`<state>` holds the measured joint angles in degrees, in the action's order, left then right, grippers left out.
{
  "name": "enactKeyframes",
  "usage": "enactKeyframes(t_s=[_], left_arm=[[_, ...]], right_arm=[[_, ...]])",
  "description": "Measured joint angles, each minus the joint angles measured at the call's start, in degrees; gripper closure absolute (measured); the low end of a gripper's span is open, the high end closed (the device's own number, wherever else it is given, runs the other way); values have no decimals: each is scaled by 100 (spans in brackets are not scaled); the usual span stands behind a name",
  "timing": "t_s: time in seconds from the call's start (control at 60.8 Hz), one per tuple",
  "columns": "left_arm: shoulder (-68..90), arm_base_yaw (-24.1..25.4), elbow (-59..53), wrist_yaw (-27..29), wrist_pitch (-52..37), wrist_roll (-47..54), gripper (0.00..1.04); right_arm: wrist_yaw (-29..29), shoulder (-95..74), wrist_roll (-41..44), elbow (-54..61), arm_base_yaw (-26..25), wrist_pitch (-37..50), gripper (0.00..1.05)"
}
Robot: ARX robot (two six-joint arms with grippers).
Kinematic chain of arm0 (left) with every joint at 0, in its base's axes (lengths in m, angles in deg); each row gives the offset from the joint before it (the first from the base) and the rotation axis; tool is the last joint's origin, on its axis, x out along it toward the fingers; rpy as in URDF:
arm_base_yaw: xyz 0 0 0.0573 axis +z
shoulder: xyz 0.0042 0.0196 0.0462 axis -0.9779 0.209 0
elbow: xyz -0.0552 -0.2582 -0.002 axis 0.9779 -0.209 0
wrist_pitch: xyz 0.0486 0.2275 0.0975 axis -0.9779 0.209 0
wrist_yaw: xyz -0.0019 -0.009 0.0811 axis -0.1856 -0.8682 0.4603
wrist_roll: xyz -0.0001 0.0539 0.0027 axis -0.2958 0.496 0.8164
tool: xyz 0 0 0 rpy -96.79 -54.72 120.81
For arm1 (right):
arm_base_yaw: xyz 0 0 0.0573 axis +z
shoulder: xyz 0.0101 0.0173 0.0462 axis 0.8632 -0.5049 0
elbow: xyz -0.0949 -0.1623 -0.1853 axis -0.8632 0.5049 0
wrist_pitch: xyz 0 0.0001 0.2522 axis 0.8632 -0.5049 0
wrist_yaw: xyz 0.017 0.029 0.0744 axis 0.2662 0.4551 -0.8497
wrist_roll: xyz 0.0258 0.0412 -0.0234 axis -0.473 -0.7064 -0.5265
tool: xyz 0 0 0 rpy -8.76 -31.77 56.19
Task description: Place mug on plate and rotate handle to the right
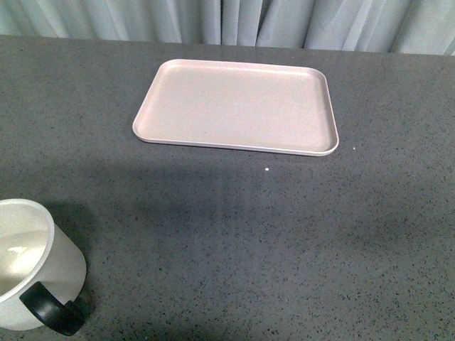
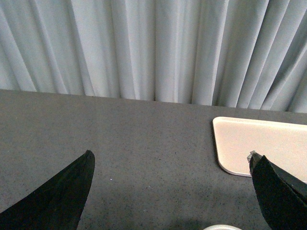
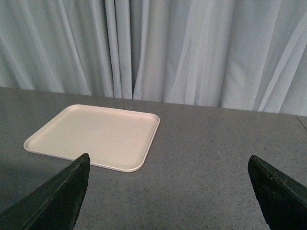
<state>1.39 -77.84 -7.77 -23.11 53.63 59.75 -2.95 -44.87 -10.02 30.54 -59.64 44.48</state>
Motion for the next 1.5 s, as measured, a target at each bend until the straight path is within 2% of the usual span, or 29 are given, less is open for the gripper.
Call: enactKeyframes(t_s=[0.214,0.263,0.313,0.395,0.527,0.872,1.267,1.498], left_arm=[[31,9,13,-72,44,-24,9],[437,63,389,-669,1019,-428,9],[1211,-90,951,-896,2024,-973,9],[2092,-271,1493,-890,2653,-1325,9],[3344,-374,1923,-704,2201,-1298,9],[5823,-638,1978,-579,960,-876,9],[6896,-601,2009,-450,468,-699,9],[7200,-739,2009,-402,271,-719,9]], right_arm=[[0,0,0,0,0,0,9],[4,0,0,0,0,0,9],[-7,0,0,0,0,0,9],[-4,0,0,0,0,0,9],[0,0,0,0,0,0,9],[0,0,0,0,0,0,9],[0,0,0,0,0,0,9],[0,0,0,0,0,0,9]])
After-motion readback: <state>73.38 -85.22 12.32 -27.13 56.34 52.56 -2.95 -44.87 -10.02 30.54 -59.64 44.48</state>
